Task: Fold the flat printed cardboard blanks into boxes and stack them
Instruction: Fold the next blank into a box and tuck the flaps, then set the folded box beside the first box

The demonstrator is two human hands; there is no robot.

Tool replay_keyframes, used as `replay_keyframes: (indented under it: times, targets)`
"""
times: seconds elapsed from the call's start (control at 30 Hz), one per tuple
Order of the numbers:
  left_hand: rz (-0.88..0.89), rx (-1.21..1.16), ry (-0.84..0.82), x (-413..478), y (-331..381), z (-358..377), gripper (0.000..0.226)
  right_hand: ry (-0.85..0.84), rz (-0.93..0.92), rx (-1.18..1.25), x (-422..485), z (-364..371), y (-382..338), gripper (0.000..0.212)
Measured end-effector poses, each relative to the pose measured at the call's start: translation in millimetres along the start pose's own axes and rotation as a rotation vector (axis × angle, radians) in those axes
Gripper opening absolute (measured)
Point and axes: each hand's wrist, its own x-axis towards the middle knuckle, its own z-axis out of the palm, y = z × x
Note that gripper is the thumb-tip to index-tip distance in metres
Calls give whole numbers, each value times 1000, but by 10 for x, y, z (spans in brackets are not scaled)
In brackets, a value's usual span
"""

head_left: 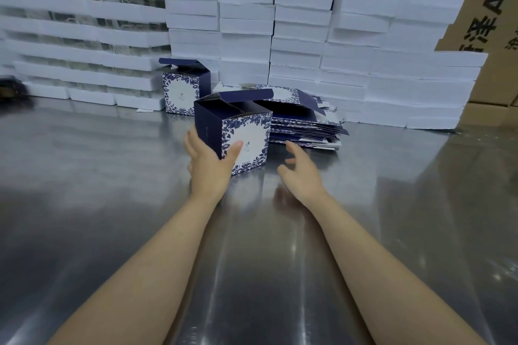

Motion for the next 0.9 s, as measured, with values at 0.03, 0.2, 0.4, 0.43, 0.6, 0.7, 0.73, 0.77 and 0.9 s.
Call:
replay_keyframes:
  times: [0.03,0.2,0.4,0.43,0.6,0.7,0.73,0.77,0.9]
  targets:
    - [-30,-17,-23,28,-34,-11,77,-37,-22,-39,-3,-1,-10,67]
    - [-275,104,371,189,-157,-251,55,-119,-71,-238,-37,11,-37,66]
    - [-174,179,131,223,-173,-213,119,-143,-175,-417,-84,20,-71,52]
    - [-154,220,107,227,-162,-167,129,-146,-189,-439,-89,17,-76,50]
    - [-63,401,95,219,-84,142,152,-139,-213,-568,-85,64,-136,45]
    - [-114,436,56,266,-74,272,151,-134,-213,-615,-96,78,-160,42]
    - [-139,439,52,297,-82,285,149,-136,-208,-611,-101,74,-167,40]
    - [-164,434,60,328,-97,281,146,-138,-204,-604,-106,67,-172,38]
    - [-174,406,257,480,-249,104,139,-157,-209,-584,-133,39,-179,31]
